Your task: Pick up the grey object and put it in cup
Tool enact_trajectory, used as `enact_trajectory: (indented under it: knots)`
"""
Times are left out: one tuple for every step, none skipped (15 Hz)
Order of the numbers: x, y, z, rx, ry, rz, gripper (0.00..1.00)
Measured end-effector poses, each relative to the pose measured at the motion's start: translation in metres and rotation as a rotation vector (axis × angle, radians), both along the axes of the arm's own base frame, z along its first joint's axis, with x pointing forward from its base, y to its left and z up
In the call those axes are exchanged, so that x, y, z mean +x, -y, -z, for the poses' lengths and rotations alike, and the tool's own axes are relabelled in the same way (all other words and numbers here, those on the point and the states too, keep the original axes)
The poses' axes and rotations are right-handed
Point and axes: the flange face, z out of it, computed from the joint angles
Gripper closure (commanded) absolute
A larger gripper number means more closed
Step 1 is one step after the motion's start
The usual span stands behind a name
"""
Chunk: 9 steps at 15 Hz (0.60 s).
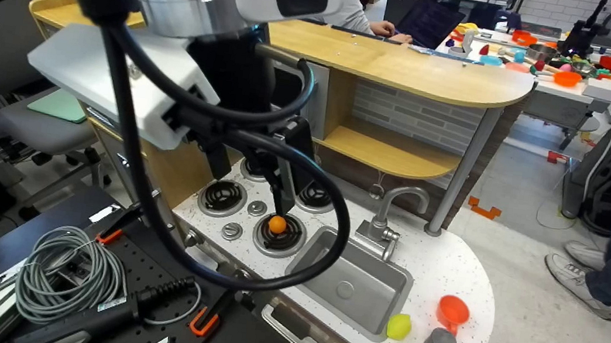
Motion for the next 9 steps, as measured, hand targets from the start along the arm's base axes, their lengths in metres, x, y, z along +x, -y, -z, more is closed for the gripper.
enact_trajectory:
  knots:
    - [0.000, 0.000, 0.002, 0.001, -0.004, 0.001, 0.00]
    - [0.000, 0.001, 0.005, 0.002, -0.011, 0.002, 0.00]
    - [0.001, 0.004, 0.009, 0.004, -0.015, 0.007, 0.00]
    - [0.002, 0.008, 0.015, 0.007, -0.017, 0.013, 0.00]
    - [0.003, 0.014, 0.022, 0.008, -0.015, 0.020, 0.00]
    - [0.004, 0.022, 0.030, 0.009, -0.012, 0.025, 0.00]
    - [0.005, 0.032, 0.038, 0.007, -0.007, 0.031, 0.00]
    - [0.007, 0.043, 0.047, 0.004, 0.000, 0.037, 0.00]
    - [0.009, 0.054, 0.056, -0.001, 0.003, 0.043, 0.00]
